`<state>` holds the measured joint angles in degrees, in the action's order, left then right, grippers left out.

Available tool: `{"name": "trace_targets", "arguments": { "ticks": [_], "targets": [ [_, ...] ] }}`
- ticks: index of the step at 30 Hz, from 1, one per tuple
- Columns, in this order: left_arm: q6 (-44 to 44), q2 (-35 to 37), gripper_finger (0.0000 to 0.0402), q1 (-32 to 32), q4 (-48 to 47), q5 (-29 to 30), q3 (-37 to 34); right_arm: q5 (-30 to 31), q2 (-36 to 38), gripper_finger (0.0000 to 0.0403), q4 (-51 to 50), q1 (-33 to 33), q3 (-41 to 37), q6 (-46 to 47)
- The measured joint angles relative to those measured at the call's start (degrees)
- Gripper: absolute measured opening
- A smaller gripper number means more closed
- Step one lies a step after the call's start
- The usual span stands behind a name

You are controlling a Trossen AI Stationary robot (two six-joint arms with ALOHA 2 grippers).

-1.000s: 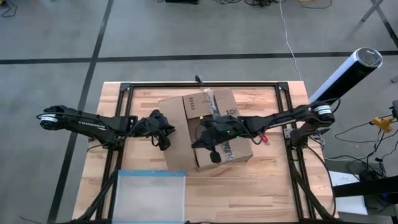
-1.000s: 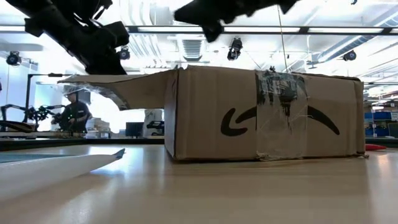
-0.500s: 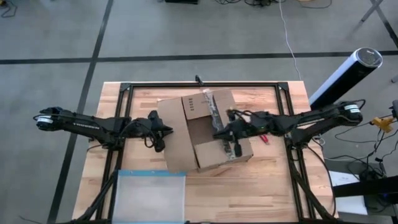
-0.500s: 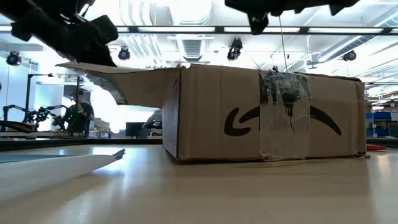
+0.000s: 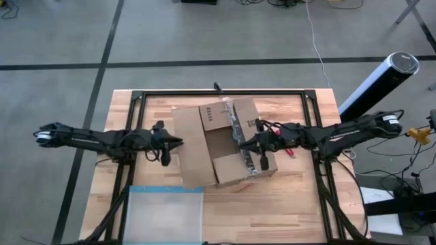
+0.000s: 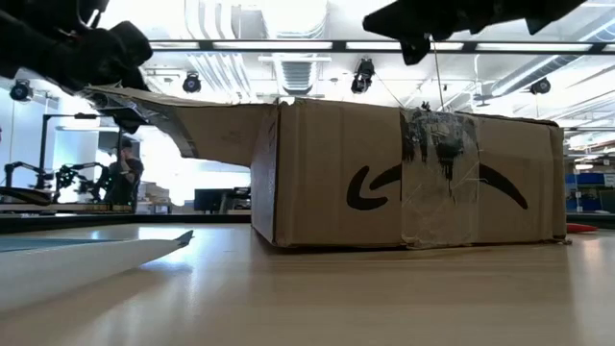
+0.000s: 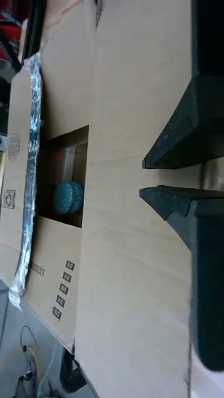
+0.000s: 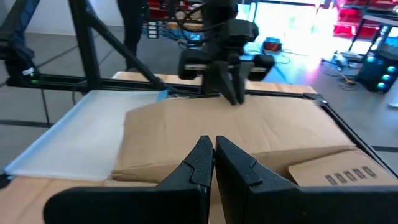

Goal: Unpack boxes
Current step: Break down the box using the red cutter

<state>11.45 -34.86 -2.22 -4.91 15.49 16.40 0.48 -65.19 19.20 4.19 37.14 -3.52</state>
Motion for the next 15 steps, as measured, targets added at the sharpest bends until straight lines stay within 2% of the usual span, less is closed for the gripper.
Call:
{"name": "trace_targets", "arguments": {
  "ticks": [8,15],
  "targets": [
    [-0.42,6.48,0.0043,0.00,1.15,-0.63,-2.74,1.43,6.63,0.0002,4.53,0.02,-6.55,1.36],
    [-0.46,7.46,0.0043,0.00,3.15,-1.12,-4.86,1.65,14.21,0.0002,6.03,0.04,-11.54,2.18]
  ]
}}
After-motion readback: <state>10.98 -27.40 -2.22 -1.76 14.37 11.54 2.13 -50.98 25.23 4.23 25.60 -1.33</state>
